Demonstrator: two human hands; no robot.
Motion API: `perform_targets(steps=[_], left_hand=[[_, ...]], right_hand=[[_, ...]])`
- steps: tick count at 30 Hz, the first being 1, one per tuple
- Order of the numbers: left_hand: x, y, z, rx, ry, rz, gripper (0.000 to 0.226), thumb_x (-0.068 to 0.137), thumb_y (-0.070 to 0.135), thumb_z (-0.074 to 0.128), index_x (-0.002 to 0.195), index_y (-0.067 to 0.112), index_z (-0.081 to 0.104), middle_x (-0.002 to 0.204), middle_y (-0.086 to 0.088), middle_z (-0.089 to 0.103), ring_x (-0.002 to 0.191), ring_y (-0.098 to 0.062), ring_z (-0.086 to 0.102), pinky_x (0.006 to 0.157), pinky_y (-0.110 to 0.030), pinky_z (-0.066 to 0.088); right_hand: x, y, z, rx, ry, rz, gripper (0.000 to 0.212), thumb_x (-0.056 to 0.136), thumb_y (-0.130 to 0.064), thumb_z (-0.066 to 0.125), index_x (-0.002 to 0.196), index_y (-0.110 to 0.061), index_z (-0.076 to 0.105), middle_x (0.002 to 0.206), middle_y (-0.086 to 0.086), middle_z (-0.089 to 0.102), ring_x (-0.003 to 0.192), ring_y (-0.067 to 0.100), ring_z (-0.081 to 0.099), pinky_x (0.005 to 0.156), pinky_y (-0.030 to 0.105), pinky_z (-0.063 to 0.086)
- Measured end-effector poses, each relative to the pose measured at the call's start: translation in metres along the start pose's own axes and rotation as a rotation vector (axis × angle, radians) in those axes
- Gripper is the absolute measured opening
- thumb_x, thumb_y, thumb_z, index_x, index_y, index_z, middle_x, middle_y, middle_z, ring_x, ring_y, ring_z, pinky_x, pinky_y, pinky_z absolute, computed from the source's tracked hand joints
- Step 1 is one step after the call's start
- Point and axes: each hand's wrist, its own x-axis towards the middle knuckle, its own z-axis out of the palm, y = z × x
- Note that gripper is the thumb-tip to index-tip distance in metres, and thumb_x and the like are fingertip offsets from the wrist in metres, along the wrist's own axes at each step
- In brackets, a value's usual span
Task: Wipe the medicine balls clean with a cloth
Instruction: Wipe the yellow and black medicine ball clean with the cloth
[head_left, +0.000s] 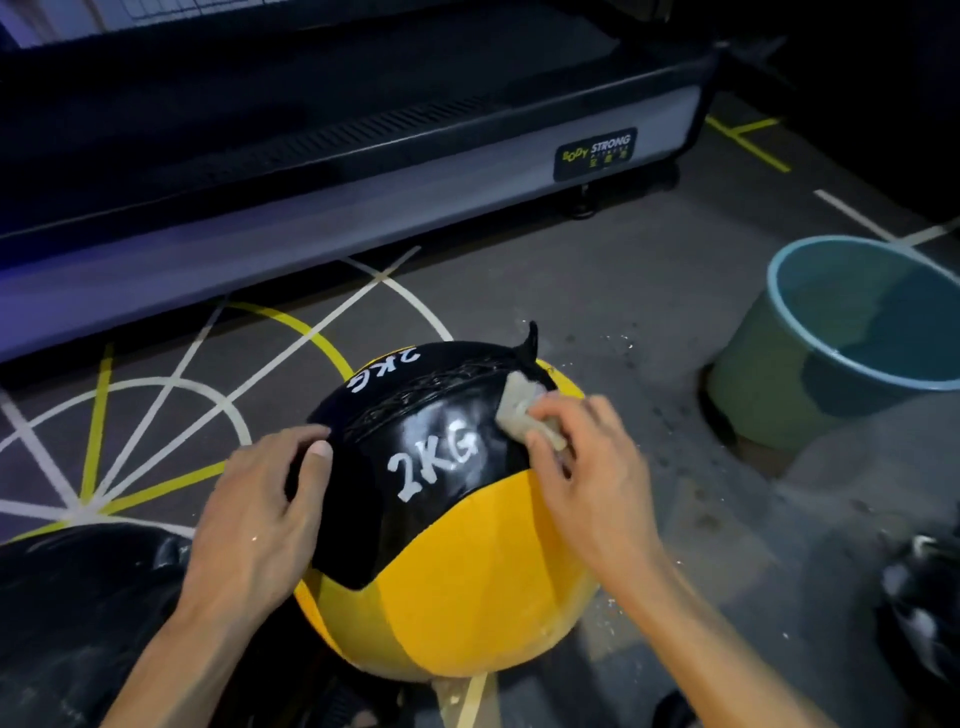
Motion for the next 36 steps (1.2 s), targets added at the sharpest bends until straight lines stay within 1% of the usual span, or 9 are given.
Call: perform_targets(steps=[4, 8, 11, 15, 18, 22, 25, 31, 36], left_hand=[[0.02, 0.04, 0.002, 0.144, -0.018, 0.235, 0.051, 0.099, 0.057, 0.039, 0.139, 0.03, 0.058, 0.138, 0.009, 0.053, 0.133, -0.017, 0.04, 0.105, -0.033, 0.03], [0.044, 0.078, 0.027, 0.169, -0.206, 0.35, 0.062, 0.095, 0.069, 0.034, 0.148, 0.04, 0.049, 0.159, 0.018, 0.035, 0.146, -0.013, 0.027, 0.116, -0.032, 0.024], [0.052, 0.082, 0.047, 0.341, -0.251, 0.332, 0.077, 0.088, 0.08, 0.03, 0.152, 0.038, 0.044, 0.158, 0.014, 0.04, 0.141, -0.021, 0.032, 0.116, -0.041, 0.031], [0.058, 0.079, 0.057, 0.364, -0.206, 0.34, 0.074, 0.086, 0.083, 0.036, 0.144, 0.039, 0.05, 0.147, 0.015, 0.05, 0.132, -0.023, 0.04, 0.11, -0.046, 0.038], [0.065, 0.073, 0.057, 0.305, -0.243, 0.319, 0.071, 0.085, 0.083, 0.039, 0.141, 0.042, 0.051, 0.144, 0.02, 0.051, 0.131, -0.021, 0.04, 0.11, -0.046, 0.038], [0.072, 0.069, 0.057, 0.274, -0.287, 0.331, 0.069, 0.085, 0.085, 0.041, 0.139, 0.044, 0.051, 0.141, 0.023, 0.052, 0.132, -0.02, 0.044, 0.109, -0.049, 0.039], [0.071, 0.066, 0.056, 0.253, -0.285, 0.355, 0.065, 0.086, 0.083, 0.044, 0.138, 0.044, 0.052, 0.139, 0.025, 0.052, 0.132, -0.019, 0.044, 0.108, -0.043, 0.038], [0.073, 0.059, 0.046, 0.13, -0.455, 0.452, 0.066, 0.08, 0.082, 0.055, 0.137, 0.049, 0.055, 0.144, 0.033, 0.048, 0.138, -0.008, 0.038, 0.114, -0.042, 0.033], [0.076, 0.084, 0.053, 0.164, -0.591, 0.565, 0.063, 0.078, 0.087, 0.054, 0.131, 0.053, 0.059, 0.145, 0.035, 0.047, 0.144, 0.0, 0.03, 0.119, -0.053, 0.03]], right_hand=[[-0.036, -0.013, 0.007, 0.051, 0.038, -0.078, 0.018, 0.096, -0.022, 0.067, 0.114, -0.024, 0.065, 0.104, -0.007, 0.053, 0.087, 0.014, 0.058, 0.065, 0.028, 0.05], [-0.054, -0.018, 0.007, 0.013, 0.007, -0.171, 0.019, 0.096, -0.019, 0.068, 0.114, -0.023, 0.062, 0.108, -0.001, 0.054, 0.091, 0.02, 0.057, 0.071, 0.039, 0.052], [-0.072, -0.022, 0.007, -0.002, -0.057, -0.268, 0.022, 0.095, -0.016, 0.068, 0.114, -0.023, 0.059, 0.102, 0.005, 0.057, 0.082, 0.024, 0.057, 0.064, 0.041, 0.051], [-0.093, -0.002, 0.006, 0.005, -0.088, -0.392, 0.017, 0.097, -0.018, 0.059, 0.112, -0.024, 0.063, 0.098, 0.006, 0.058, 0.078, 0.028, 0.057, 0.064, 0.038, 0.051], [-0.081, 0.032, -0.002, 0.087, -0.001, -0.252, 0.024, 0.093, -0.018, 0.059, 0.116, -0.026, 0.059, 0.106, 0.002, 0.055, 0.081, 0.022, 0.058, 0.067, 0.033, 0.052], [-0.031, 0.068, -0.003, 0.134, 0.09, 0.046, 0.019, 0.097, -0.015, 0.06, 0.115, -0.02, 0.064, 0.103, -0.004, 0.053, 0.08, 0.006, 0.052, 0.068, 0.019, 0.042], [-0.005, 0.088, -0.005, 0.184, 0.04, 0.247, 0.015, 0.099, -0.015, 0.062, 0.111, -0.022, 0.066, 0.103, -0.008, 0.057, 0.089, 0.003, 0.057, 0.073, 0.02, 0.042], [-0.079, 0.05, -0.017, 0.163, 0.058, 0.062, 0.017, 0.095, -0.012, 0.062, 0.111, -0.017, 0.065, 0.101, -0.004, 0.053, 0.081, 0.009, 0.054, 0.063, 0.02, 0.045], [-0.13, 0.041, -0.02, 0.127, -0.095, 0.152, 0.021, 0.097, -0.042, 0.054, 0.117, -0.038, 0.052, 0.111, -0.02, 0.047, 0.095, -0.006, 0.052, 0.073, 0.009, 0.041]])
